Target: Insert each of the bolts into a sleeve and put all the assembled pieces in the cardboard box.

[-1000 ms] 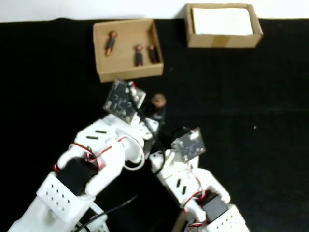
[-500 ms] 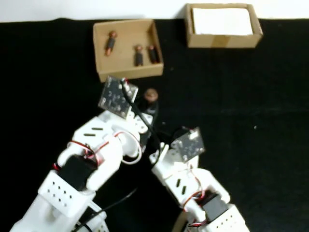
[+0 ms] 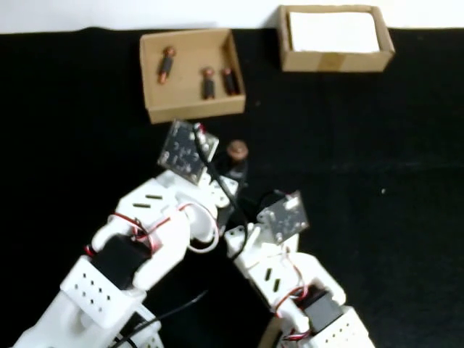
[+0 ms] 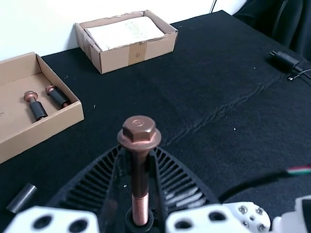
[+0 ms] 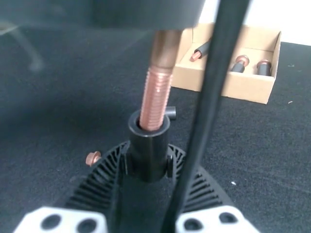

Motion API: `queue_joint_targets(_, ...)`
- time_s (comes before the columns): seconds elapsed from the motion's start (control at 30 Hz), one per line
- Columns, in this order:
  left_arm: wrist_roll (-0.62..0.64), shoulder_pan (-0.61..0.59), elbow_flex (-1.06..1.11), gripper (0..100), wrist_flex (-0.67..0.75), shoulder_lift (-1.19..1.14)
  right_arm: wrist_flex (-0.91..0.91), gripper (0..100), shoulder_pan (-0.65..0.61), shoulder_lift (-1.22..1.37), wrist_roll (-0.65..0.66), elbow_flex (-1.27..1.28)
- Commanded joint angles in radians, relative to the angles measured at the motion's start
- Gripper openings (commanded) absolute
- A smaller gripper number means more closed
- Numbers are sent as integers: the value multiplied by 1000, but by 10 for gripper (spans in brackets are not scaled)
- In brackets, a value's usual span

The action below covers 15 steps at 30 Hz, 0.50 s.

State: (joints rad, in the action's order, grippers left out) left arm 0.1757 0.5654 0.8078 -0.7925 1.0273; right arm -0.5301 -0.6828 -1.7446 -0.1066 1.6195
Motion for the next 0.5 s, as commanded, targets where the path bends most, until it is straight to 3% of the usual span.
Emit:
queue_joint_targets(0.0, -5, 12, -4, 9, -21, 1, 21, 9, -5, -5, -11, -13)
queue_joint_targets(0.2, -5, -54, -4, 14, -97, -1, 21, 9, -5, -5, -11, -13)
queue_joint_targets(0.37, 2, -81, -8, 132, -204, -1, 21, 9, -5, -4, -11, -13)
queue_joint_targets(0.47, 2, -81, -12, 152, -259, -1, 21, 9, -5, -1, -11, -13)
